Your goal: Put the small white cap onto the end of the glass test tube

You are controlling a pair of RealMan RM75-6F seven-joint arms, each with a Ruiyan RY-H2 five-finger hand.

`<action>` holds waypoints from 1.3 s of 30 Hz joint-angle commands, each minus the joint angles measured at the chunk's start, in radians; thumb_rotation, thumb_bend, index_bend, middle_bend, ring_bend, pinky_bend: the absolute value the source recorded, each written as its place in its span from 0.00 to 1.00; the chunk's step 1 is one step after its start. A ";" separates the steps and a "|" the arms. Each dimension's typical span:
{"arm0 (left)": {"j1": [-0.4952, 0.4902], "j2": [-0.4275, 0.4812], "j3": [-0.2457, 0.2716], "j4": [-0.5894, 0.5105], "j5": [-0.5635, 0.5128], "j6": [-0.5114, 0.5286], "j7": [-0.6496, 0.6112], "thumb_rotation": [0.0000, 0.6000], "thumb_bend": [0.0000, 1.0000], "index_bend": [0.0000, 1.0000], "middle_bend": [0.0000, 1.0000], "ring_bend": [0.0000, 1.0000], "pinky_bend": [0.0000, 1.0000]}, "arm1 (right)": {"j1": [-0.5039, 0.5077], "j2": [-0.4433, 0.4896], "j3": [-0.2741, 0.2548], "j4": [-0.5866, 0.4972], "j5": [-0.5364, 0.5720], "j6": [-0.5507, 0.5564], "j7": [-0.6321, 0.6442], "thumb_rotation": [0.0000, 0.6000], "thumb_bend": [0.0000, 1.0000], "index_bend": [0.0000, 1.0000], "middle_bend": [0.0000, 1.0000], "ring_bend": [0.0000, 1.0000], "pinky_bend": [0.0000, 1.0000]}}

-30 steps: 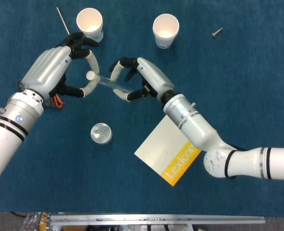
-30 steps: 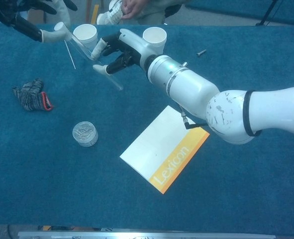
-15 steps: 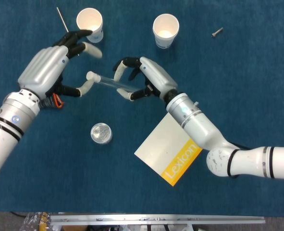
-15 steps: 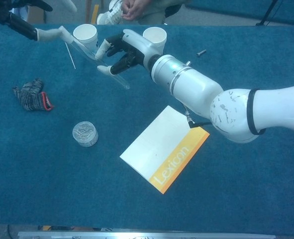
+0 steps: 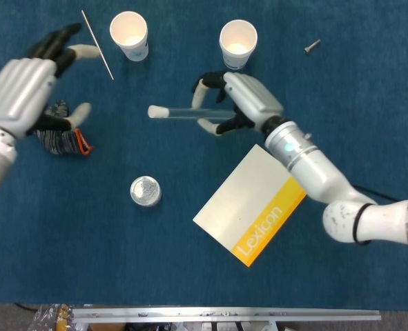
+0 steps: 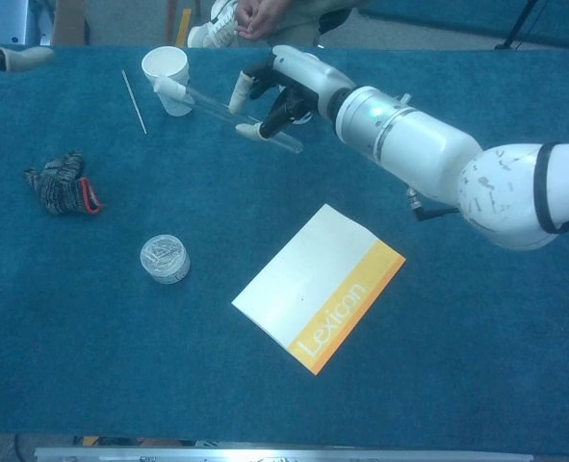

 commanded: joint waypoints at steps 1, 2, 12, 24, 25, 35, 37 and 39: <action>0.029 0.012 0.015 0.024 0.035 0.025 -0.010 0.99 0.34 0.18 0.01 0.00 0.00 | 0.006 0.025 -0.032 -0.003 0.022 -0.005 -0.044 1.00 0.29 0.64 0.35 0.21 0.38; 0.034 0.014 0.018 0.028 0.043 0.031 -0.009 0.99 0.34 0.18 0.01 0.00 0.00 | 0.008 0.025 -0.037 -0.001 0.026 -0.006 -0.050 1.00 0.29 0.64 0.35 0.21 0.38; 0.093 0.038 0.031 0.047 0.121 0.103 -0.007 0.97 0.34 0.18 0.01 0.00 0.00 | 0.061 -0.027 -0.088 0.075 0.102 -0.010 -0.149 1.00 0.29 0.64 0.35 0.21 0.38; 0.128 0.066 0.031 0.028 0.173 0.141 -0.002 0.94 0.34 0.18 0.00 0.00 0.00 | 0.163 -0.149 -0.118 0.179 0.219 0.018 -0.321 1.00 0.29 0.64 0.35 0.21 0.38; 0.132 0.067 0.032 0.026 0.178 0.145 -0.004 0.93 0.34 0.18 0.00 0.00 0.00 | 0.170 -0.159 -0.119 0.186 0.232 0.024 -0.336 1.00 0.29 0.64 0.35 0.21 0.38; 0.155 0.072 0.037 0.024 0.219 0.160 -0.026 0.93 0.34 0.18 0.00 0.00 0.00 | 0.196 -0.240 -0.145 0.254 0.267 0.054 -0.434 1.00 0.29 0.64 0.35 0.21 0.38; 0.159 0.073 0.039 0.023 0.226 0.162 -0.028 0.93 0.34 0.18 0.00 0.00 0.00 | 0.196 -0.252 -0.147 0.267 0.269 0.054 -0.443 1.00 0.29 0.64 0.35 0.21 0.37; 0.164 0.072 0.040 0.023 0.233 0.164 -0.033 0.93 0.34 0.18 0.00 0.00 0.00 | 0.195 -0.264 -0.147 0.282 0.270 0.053 -0.452 1.00 0.29 0.64 0.35 0.22 0.37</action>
